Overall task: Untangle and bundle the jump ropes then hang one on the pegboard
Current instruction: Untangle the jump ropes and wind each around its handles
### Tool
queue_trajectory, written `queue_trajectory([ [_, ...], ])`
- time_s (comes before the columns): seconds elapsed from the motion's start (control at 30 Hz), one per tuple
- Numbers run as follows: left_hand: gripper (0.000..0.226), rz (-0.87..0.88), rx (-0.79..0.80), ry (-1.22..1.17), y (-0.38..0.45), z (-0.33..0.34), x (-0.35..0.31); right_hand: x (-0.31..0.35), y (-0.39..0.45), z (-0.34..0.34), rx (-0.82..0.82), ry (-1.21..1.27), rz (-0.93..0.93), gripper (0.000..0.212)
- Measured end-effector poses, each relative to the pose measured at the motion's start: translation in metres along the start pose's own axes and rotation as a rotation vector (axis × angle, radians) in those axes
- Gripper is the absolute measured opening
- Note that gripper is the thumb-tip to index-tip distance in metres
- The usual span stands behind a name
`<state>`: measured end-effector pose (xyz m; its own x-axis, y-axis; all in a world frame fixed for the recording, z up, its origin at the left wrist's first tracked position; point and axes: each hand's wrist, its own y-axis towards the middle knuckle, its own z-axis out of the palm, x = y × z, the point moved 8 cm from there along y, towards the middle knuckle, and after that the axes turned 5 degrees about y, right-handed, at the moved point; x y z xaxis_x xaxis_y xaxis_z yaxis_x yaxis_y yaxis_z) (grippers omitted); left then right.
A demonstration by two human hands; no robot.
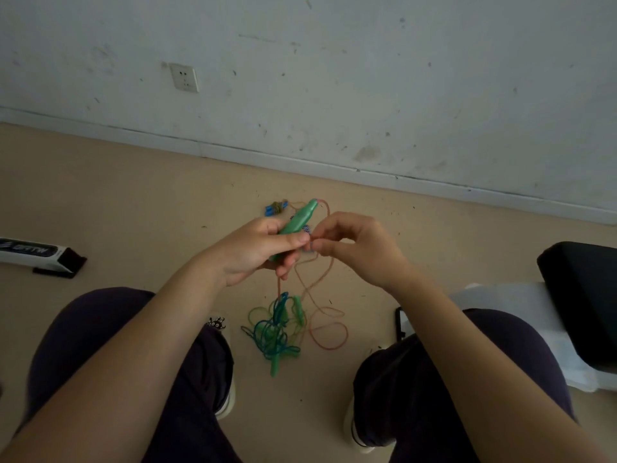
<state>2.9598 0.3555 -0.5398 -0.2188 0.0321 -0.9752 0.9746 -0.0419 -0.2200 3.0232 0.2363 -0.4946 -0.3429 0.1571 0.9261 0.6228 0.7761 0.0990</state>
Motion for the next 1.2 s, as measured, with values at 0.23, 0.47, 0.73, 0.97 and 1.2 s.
queue_trajectory([
  [0.23,0.021,0.020,-0.057,0.136,-0.007,-0.029,-0.010,-0.009,-0.004,-0.058,-0.434,0.094,0.038,0.016],
  [0.47,0.013,0.062,-0.128,0.180,-0.010,-0.027,-0.013,-0.012,-0.002,-0.031,-0.068,0.199,0.064,0.033],
  [0.73,0.018,0.011,-0.076,0.168,-0.004,-0.008,-0.010,-0.012,0.003,-0.010,-0.085,0.034,0.045,0.006],
  [0.97,0.031,-0.005,-0.110,0.118,-0.006,-0.022,-0.008,-0.017,0.000,-0.035,-0.197,0.186,0.079,0.008],
  [1.2,0.044,-0.009,-0.007,0.122,-0.003,-0.010,-0.003,-0.012,0.005,-0.015,-0.125,0.062,0.036,0.014],
])
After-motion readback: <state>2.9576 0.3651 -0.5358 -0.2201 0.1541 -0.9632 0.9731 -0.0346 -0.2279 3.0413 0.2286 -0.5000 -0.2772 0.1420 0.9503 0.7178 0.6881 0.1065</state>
